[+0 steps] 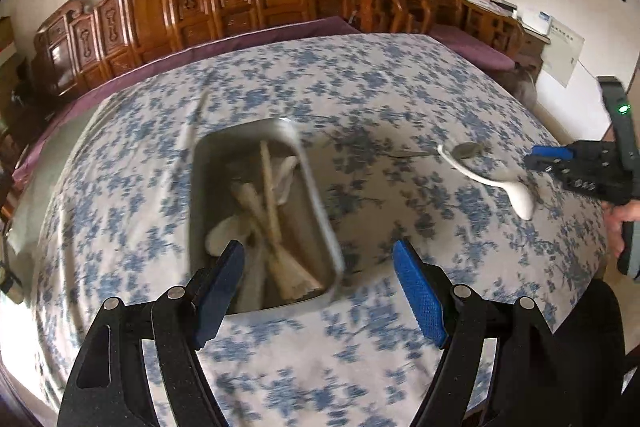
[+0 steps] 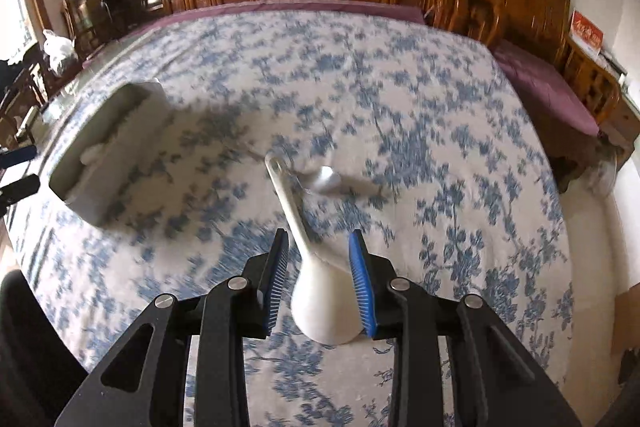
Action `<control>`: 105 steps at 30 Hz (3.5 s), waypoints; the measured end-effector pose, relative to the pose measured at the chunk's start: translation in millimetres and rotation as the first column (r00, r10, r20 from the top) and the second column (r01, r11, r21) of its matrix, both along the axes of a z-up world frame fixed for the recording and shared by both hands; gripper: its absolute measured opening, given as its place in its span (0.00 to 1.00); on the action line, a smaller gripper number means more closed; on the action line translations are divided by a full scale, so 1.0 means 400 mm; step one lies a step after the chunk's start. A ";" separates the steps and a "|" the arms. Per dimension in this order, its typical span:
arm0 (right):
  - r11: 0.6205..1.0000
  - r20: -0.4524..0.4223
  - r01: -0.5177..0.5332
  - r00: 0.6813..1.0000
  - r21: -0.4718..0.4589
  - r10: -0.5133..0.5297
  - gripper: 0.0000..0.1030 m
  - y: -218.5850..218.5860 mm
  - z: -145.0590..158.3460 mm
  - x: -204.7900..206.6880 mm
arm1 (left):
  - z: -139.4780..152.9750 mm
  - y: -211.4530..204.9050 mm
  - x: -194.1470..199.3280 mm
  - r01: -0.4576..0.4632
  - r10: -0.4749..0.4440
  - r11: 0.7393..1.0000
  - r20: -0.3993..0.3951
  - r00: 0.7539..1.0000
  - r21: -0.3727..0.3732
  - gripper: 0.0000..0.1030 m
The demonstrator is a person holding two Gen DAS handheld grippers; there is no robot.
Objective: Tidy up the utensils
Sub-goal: 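Grasp the white ceramic soup spoon by its handle with the right tool, then lift the ceramic soup spoon with the right tool, then grasp the metal spoon with the left tool while the right tool holds the ceramic spoon, then carry the metal spoon into the tray with the left tool and open it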
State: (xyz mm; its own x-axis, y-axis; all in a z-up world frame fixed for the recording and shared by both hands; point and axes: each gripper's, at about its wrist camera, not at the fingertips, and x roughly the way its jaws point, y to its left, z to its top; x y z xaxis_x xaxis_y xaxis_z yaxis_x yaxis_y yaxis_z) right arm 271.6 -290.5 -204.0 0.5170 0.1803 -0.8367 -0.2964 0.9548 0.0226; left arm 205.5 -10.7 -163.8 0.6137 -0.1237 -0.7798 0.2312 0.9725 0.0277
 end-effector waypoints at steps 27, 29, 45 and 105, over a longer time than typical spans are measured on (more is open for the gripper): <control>0.979 -0.143 -0.191 0.974 -0.078 0.178 0.10 0.019 -0.115 0.039 | -0.090 -0.236 0.048 0.074 -0.071 0.997 -0.105 0.992 0.019 0.71; 0.983 -0.127 -0.175 0.978 -0.059 0.166 0.10 0.001 -0.103 0.034 | -0.098 -0.259 0.063 0.072 -0.070 0.997 -0.113 0.991 0.016 0.71; 0.995 -0.050 -0.097 0.994 0.021 0.098 0.03 -0.179 -0.065 0.048 | -0.147 -0.497 0.286 0.088 -0.082 0.996 -0.135 0.987 0.034 0.71; 0.983 -0.016 -0.182 0.983 0.001 0.181 0.03 0.077 0.031 0.006 | 0.116 -0.219 0.151 0.084 -0.083 0.996 0.105 0.991 -0.003 0.01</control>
State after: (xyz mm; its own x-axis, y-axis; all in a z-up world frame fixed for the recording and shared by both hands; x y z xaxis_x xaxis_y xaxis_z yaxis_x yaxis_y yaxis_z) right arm 274.1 -259.6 -191.6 0.4620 0.2695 -0.8449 -0.4644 0.8852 0.0285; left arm 265.7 -98.3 -117.4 0.6790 -0.1831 -0.7109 0.3078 0.9502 0.0493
